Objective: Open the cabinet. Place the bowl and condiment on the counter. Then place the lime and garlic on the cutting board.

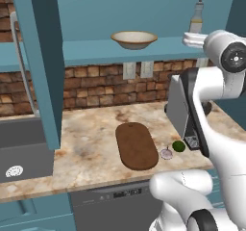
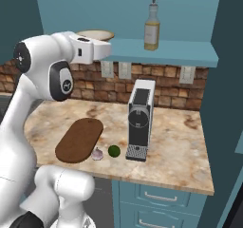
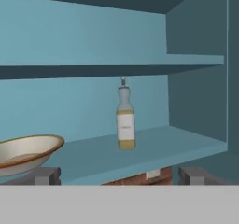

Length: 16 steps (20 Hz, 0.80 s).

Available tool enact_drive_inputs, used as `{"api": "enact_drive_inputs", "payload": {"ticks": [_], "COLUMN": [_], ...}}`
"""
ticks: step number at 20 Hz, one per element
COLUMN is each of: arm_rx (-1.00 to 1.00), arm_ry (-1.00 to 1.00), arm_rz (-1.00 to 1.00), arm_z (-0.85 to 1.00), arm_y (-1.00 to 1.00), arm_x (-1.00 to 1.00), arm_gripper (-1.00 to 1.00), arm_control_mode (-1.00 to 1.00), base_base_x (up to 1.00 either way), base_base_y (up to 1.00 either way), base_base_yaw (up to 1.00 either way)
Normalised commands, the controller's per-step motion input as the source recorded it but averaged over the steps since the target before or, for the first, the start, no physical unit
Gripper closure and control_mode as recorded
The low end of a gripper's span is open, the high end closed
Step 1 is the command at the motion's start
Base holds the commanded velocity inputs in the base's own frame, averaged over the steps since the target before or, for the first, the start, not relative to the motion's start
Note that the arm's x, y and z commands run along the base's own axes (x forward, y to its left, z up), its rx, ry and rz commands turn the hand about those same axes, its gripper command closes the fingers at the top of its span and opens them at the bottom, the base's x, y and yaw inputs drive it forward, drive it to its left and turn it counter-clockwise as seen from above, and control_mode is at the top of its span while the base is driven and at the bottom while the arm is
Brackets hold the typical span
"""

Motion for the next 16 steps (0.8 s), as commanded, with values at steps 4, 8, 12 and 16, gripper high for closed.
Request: {"api": "enact_drive_inputs", "payload": {"ticks": [4,8,12,16], "arm_rx": [-0.02,-0.01,0.00,0.00], "arm_ry": [0.00,0.00,0.00,0.00], "arm_rz": [0.01,0.00,0.00,0.00], "arm_z": [0.06,0.03,0.00,0.00], "arm_y": [-0.23,-0.23,-0.21,-0.06], "arm_x": [0.37,0.33,0.31,0.35], "arm_gripper": [-1.00,-1.00,-1.00,-1.00], "arm_control_mode": [-1.00,-1.00,-1.00,-1.00], "base_base_x": [0.00,0.00,0.00,0.00], "base_base_y": [0.00,0.00,0.00,0.00], "base_base_yaw": [0.00,0.00,0.00,0.00]}}
